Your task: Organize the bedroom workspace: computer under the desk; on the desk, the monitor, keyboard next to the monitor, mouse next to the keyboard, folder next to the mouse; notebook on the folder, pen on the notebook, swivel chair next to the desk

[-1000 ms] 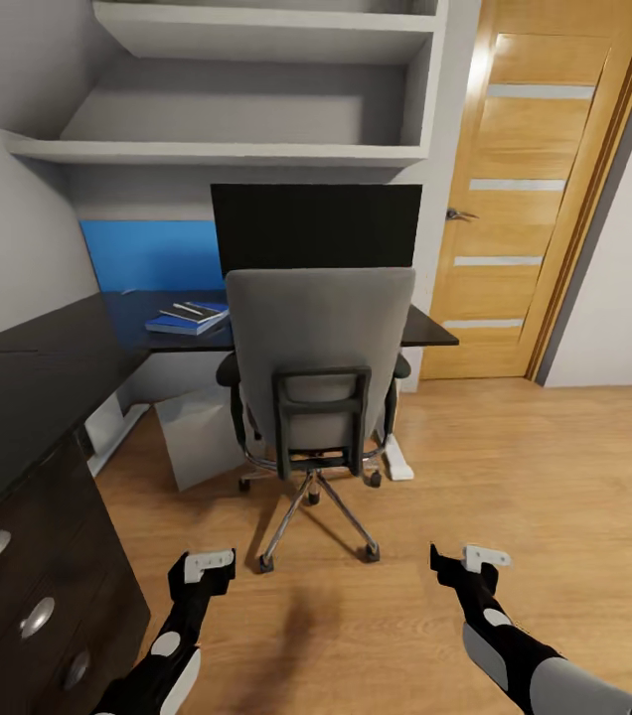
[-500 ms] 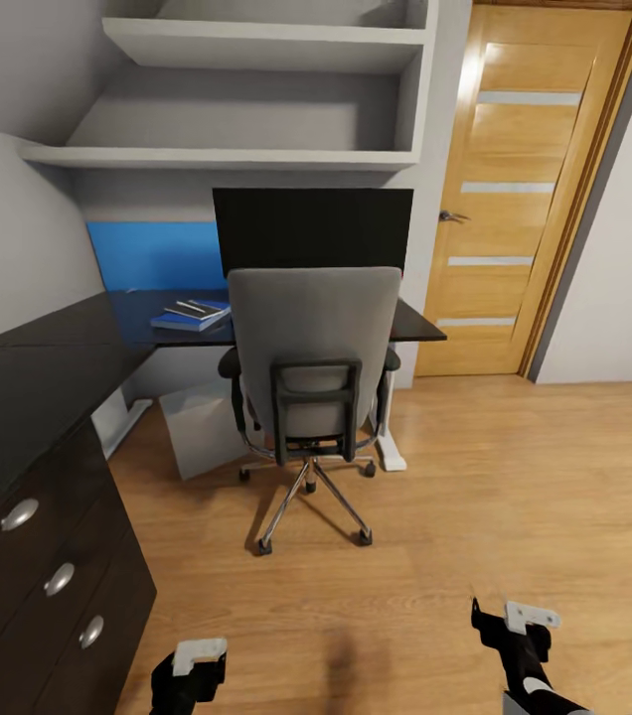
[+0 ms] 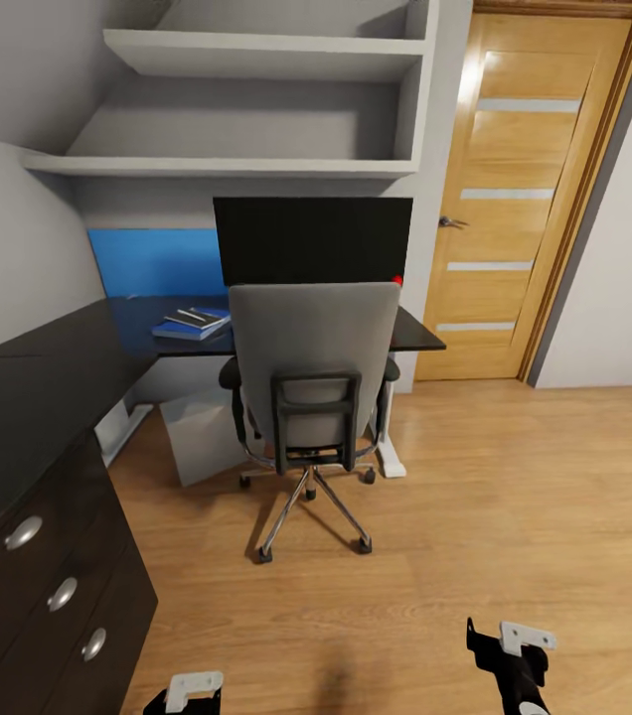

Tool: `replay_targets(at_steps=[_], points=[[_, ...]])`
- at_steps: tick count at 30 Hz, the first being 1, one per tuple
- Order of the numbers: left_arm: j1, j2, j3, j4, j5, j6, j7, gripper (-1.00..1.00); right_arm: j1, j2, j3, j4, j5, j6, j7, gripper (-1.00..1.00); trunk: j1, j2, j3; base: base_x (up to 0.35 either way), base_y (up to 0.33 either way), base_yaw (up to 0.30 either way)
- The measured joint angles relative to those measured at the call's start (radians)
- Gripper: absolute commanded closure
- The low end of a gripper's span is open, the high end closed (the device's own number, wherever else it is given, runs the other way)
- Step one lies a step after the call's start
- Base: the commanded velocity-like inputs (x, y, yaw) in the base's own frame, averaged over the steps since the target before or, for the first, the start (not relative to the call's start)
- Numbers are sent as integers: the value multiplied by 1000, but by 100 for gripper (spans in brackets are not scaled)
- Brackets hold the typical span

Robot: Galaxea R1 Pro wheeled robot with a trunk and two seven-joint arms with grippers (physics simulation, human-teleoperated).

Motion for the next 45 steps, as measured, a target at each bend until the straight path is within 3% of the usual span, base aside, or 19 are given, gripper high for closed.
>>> replay_targets(at_steps=[6,7,16,45], points=[[2,-2,-1,1,-1,8,-5,-100,11,12,-2,3,-1,11,-3,-100,-23,42,19,0,0,0],[2,-2,-1,1,-1,9,-5,-100,41,14,-4,4,-3,12,-3,-100,-27,49,22,0,0,0],[2,-1,-1,1,-1,17,-8,-100,120,22,-2,3,-2,12,-3,-100,-61,112,50,0,0,0],[2,-1,-1,1,-1,20,-8,-100,133,28,-1,3,-1,12,-3,-100,-173,315,141,0,0,0]])
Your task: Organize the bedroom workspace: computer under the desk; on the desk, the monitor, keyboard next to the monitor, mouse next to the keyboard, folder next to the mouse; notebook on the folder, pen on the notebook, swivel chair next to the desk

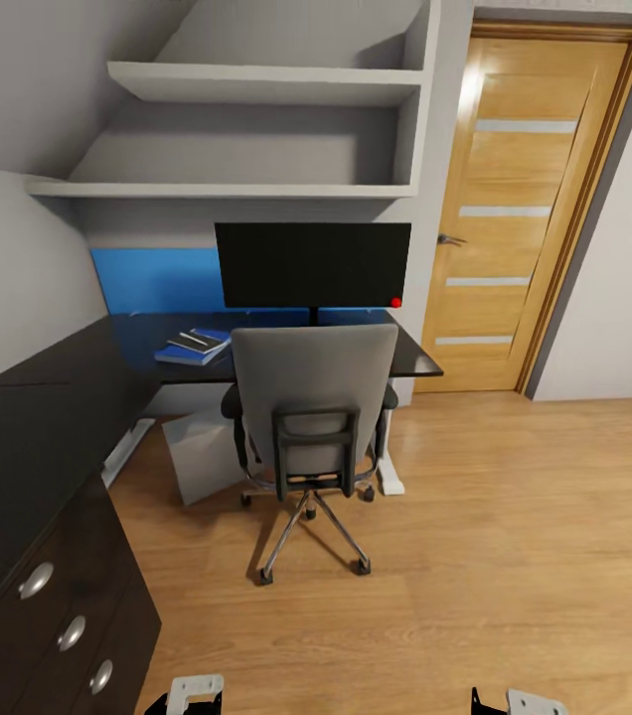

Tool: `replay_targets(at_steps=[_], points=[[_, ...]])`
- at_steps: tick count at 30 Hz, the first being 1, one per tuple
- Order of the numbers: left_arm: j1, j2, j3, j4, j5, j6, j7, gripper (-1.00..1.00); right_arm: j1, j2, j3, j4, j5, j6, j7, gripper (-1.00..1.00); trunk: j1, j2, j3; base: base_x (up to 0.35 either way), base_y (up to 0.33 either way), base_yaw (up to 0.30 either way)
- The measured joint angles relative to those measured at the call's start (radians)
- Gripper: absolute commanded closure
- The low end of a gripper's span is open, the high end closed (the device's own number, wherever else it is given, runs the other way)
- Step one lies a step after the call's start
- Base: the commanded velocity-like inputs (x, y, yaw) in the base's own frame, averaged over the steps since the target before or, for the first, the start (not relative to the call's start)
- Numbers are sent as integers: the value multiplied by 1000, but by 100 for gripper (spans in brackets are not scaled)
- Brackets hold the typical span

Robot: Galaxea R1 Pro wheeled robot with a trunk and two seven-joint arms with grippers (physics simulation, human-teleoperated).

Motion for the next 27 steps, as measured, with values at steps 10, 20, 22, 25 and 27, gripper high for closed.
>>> replay_targets(at_steps=[10,20,22,25,27], points=[[0,0,0,0,0,0,3,-100,0,0,0,0,0,0,0,-100,-38,70,31,0,0,0],[0,0,0,0,0,1,7,-100,0,0,0,0,0,0,0,-100,-61,112,50,0,0,0],[0,0,0,0,0,1,7,-100,0,0,0,0,0,0,0,-100,-61,112,50,0,0,0],[0,0,1,0,0,0,8,-100,0,0,0,0,0,0,0,-100,-61,112,50,0,0,0],[0,1,1,-1,0,0,7,-100,0,0,0,0,0,0,0,-100,-61,112,50,0,0,0]])
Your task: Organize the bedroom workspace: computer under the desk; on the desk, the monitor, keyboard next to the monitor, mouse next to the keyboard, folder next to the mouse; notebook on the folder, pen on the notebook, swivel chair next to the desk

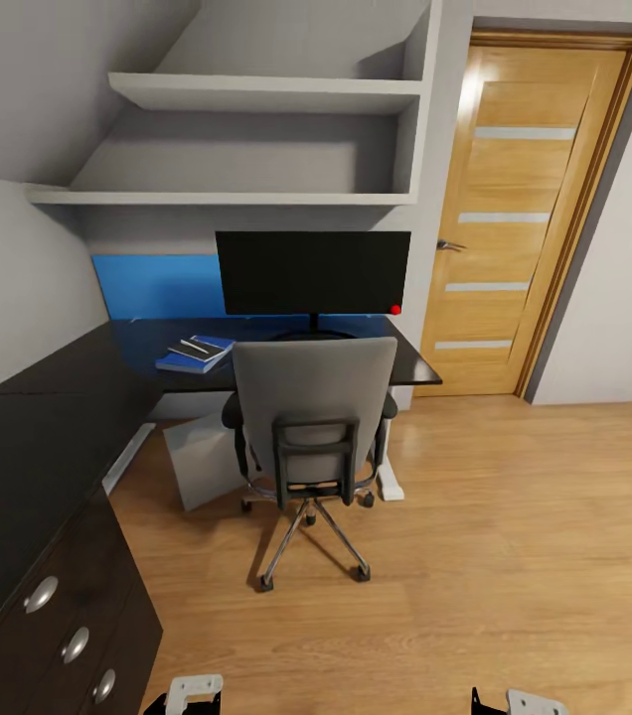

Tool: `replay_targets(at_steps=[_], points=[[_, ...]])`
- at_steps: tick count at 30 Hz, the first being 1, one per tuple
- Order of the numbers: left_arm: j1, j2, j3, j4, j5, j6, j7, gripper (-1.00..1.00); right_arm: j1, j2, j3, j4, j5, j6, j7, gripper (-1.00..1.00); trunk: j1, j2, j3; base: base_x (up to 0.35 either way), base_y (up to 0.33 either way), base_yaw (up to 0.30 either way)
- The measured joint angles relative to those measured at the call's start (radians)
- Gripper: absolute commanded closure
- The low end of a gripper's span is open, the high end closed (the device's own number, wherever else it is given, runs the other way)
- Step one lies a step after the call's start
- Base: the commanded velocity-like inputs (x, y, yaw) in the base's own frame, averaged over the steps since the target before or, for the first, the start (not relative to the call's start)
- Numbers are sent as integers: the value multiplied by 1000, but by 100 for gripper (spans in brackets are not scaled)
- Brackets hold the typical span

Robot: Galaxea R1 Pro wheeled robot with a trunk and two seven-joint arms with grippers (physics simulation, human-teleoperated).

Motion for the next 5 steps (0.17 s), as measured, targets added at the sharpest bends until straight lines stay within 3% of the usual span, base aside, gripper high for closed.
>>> replay_targets(at_steps=[5], points=[[0,0,-1,-1,-1,-1,-1,-100,0,0,0,0,0,0,0,-100,0,0,0,0,0,0]])
